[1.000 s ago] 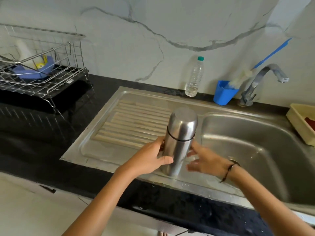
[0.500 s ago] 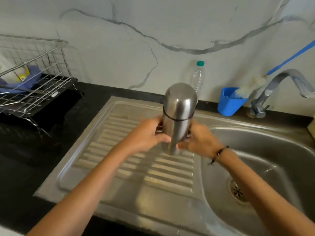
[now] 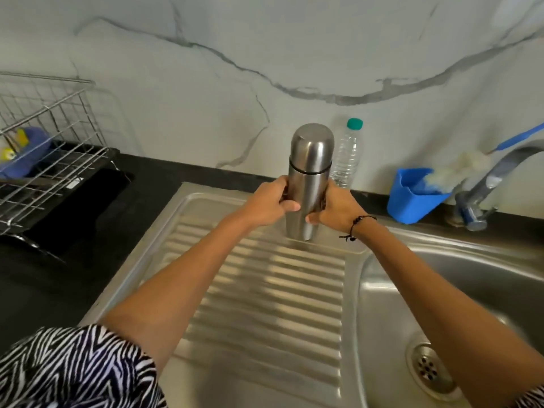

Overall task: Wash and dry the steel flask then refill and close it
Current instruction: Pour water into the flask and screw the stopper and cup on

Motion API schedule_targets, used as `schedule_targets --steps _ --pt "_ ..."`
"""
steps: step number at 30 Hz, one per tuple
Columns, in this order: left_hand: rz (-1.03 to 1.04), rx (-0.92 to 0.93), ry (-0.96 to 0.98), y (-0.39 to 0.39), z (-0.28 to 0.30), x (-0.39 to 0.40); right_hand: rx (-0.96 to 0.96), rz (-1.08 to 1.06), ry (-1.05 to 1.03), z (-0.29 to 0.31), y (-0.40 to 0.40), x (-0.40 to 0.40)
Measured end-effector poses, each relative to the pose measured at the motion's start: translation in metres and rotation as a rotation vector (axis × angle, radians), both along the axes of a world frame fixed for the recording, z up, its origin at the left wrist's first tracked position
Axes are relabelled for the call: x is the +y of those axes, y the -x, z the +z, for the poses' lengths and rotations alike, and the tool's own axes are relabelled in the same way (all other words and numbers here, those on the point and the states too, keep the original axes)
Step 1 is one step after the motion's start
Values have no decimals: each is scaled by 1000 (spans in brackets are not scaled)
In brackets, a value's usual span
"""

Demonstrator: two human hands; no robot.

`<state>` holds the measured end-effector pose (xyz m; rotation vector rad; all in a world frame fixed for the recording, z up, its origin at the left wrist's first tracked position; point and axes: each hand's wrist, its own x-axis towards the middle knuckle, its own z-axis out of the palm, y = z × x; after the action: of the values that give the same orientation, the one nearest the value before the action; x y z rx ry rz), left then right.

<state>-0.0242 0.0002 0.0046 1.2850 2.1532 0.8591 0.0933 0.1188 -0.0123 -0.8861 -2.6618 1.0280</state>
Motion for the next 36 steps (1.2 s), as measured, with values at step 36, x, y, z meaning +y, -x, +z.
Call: schedule_targets --steps 36 --pt "-80 101 -30 14 -29 10 -40 -46 45 -17 13 10"
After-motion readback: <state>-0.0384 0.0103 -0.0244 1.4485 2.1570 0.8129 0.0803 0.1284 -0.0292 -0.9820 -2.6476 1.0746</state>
